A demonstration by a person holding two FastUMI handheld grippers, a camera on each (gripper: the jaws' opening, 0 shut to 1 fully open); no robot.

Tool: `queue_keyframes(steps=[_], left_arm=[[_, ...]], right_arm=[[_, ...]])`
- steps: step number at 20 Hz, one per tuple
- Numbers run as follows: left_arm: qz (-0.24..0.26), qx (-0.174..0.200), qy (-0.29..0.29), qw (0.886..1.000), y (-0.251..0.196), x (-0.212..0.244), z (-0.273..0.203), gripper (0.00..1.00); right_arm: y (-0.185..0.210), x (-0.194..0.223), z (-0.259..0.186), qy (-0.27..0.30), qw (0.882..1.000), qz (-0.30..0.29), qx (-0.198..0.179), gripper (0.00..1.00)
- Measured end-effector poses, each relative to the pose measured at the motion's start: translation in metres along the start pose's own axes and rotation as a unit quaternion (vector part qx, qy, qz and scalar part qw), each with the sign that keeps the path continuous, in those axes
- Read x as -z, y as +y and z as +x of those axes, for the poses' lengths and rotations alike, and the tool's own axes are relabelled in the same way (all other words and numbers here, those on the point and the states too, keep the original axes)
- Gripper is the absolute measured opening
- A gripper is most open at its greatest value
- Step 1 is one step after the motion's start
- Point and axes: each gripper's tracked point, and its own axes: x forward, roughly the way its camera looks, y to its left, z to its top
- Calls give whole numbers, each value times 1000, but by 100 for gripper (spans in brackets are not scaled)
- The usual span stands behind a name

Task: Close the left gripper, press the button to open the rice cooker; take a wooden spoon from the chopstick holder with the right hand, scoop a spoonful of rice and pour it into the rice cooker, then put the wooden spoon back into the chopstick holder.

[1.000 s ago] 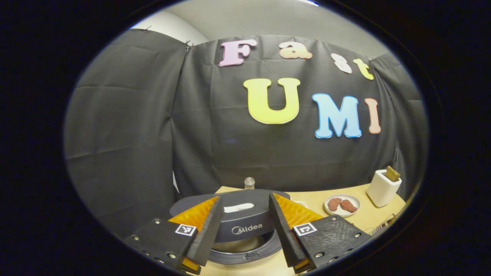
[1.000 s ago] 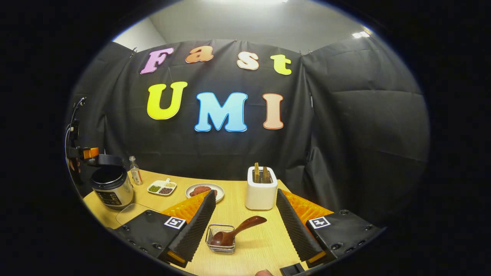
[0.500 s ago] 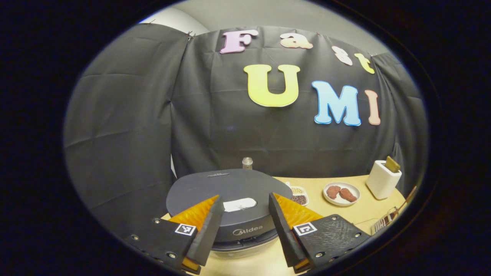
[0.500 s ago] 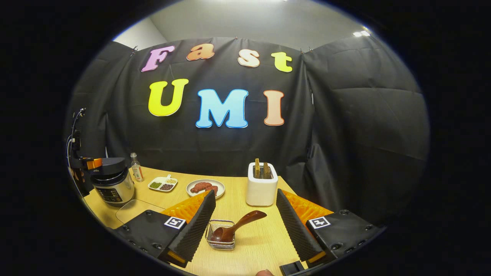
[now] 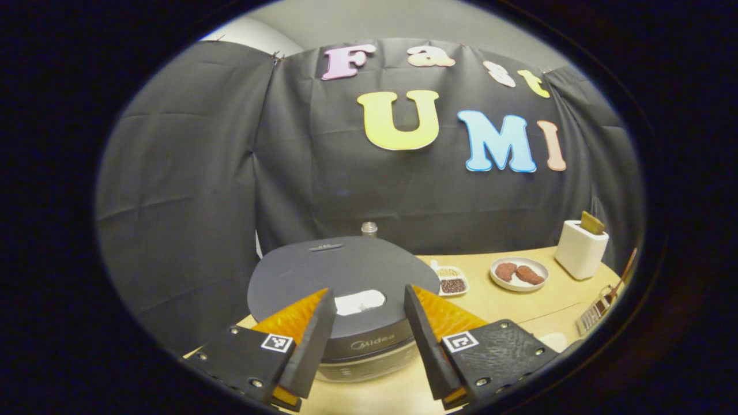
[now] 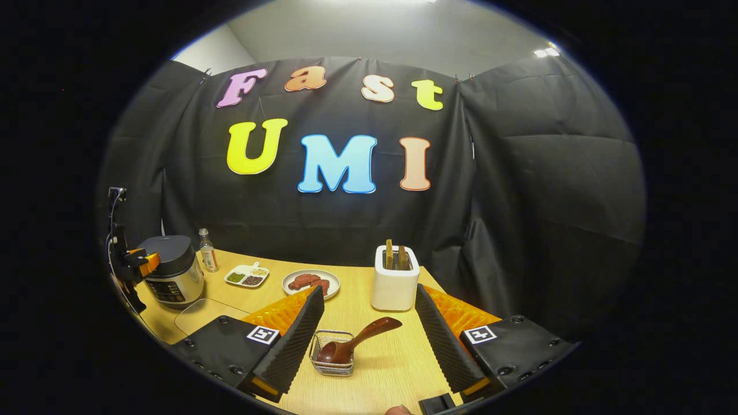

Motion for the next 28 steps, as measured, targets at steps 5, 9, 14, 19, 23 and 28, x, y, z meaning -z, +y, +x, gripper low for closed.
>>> queue_keyframes(steps=[5, 9, 14, 19, 23, 28], left_arm=[[11, 21, 18, 1000, -2, -6, -1, 80], [-8, 11, -5, 1000, 0, -51, -12, 76], [10, 15, -70, 997, -27, -135, -66, 77], [31, 15, -102, 994, -55, -180, -141, 85], [43, 26, -119, 992, -79, -192, -198, 85], [40, 52, -119, 991, -85, -173, -241, 85]], right_arm=[[-3, -10, -5, -11, 1000, -12, -7, 100], [-8, -29, -10, -34, 999, -7, -15, 100], [-15, -52, -21, -66, 997, 6, -37, 100], [-6, -71, -37, -105, 990, 25, -86, 98], [2, -74, -54, -116, 987, 27, -107, 97], [25, -72, -80, -112, 986, 45, -116, 97]])
